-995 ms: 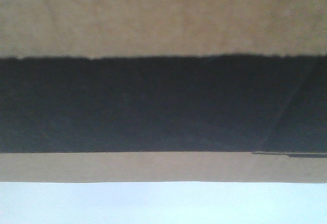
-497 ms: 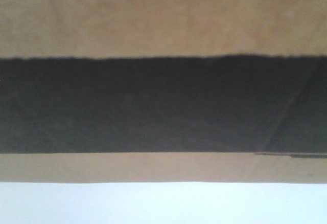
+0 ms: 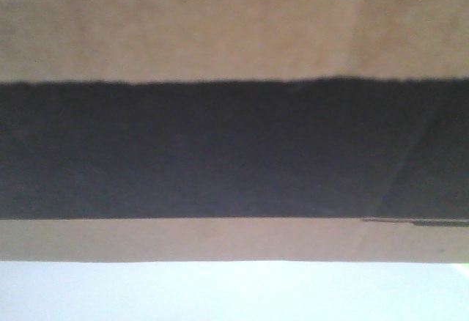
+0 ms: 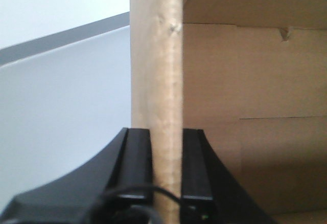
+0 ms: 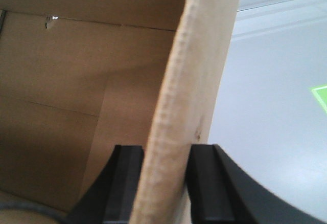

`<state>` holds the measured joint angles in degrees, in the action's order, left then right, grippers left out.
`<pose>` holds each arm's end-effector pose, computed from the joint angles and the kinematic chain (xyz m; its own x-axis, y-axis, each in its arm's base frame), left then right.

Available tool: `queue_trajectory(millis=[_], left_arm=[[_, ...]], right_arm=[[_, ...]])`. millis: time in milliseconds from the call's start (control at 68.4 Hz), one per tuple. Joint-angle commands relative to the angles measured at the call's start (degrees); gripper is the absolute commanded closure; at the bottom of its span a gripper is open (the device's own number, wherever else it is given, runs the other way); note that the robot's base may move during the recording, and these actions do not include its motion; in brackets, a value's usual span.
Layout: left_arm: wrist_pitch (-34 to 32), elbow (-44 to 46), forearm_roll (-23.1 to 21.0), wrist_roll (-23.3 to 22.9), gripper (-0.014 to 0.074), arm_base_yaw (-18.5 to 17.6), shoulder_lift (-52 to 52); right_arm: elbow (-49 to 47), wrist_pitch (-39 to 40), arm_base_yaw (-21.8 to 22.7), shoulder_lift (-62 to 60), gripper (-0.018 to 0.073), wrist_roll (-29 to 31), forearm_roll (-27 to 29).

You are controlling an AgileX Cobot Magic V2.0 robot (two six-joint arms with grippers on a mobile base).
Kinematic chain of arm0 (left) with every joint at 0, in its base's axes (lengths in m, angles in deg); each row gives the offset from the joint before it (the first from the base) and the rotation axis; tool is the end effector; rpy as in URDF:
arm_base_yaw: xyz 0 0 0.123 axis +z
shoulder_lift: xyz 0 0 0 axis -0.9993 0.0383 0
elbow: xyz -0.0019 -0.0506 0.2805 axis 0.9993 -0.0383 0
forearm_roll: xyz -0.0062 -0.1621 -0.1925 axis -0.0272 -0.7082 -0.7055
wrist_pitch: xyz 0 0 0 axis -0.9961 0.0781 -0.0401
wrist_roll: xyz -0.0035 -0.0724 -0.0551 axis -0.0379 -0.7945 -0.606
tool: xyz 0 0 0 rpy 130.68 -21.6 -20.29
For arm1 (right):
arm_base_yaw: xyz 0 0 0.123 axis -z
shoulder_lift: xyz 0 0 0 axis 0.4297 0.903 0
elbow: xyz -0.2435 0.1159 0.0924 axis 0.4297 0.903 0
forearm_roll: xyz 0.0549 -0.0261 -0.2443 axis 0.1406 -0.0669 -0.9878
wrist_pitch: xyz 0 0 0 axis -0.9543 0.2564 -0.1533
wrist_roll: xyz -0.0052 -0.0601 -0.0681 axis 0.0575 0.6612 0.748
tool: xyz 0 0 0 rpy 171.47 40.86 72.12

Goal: Grab box from left shelf to table start
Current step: 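Hold the box with both grippers while the base drives to the table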

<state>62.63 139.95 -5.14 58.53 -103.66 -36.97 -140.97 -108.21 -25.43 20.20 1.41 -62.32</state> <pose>0.0408 -0.0145 0.4568 -0.4925 0.0055 -0.8703 0.2377 0.9628 -0.1285 0.0345 0.0255 0.4385 -0.4809 0.0229 -0.8765 -0.2340 0.9600 0.1535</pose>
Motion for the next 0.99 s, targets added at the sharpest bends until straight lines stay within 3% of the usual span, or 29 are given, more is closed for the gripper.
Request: queue_trajectory(millis=[0,980], left_arm=[[-9.2,2.1,-6.4,-0.1,0.0688,-0.5,0.1],[-9.0,2.1,-6.4,-0.1,0.0688,-0.5,0.3]], right_arm=[[-1.6,5.4,0.1,0.7,0.0496,1.5,1.7],[-1.6,5.3,0.1,0.7,0.0496,1.5,1.7]])
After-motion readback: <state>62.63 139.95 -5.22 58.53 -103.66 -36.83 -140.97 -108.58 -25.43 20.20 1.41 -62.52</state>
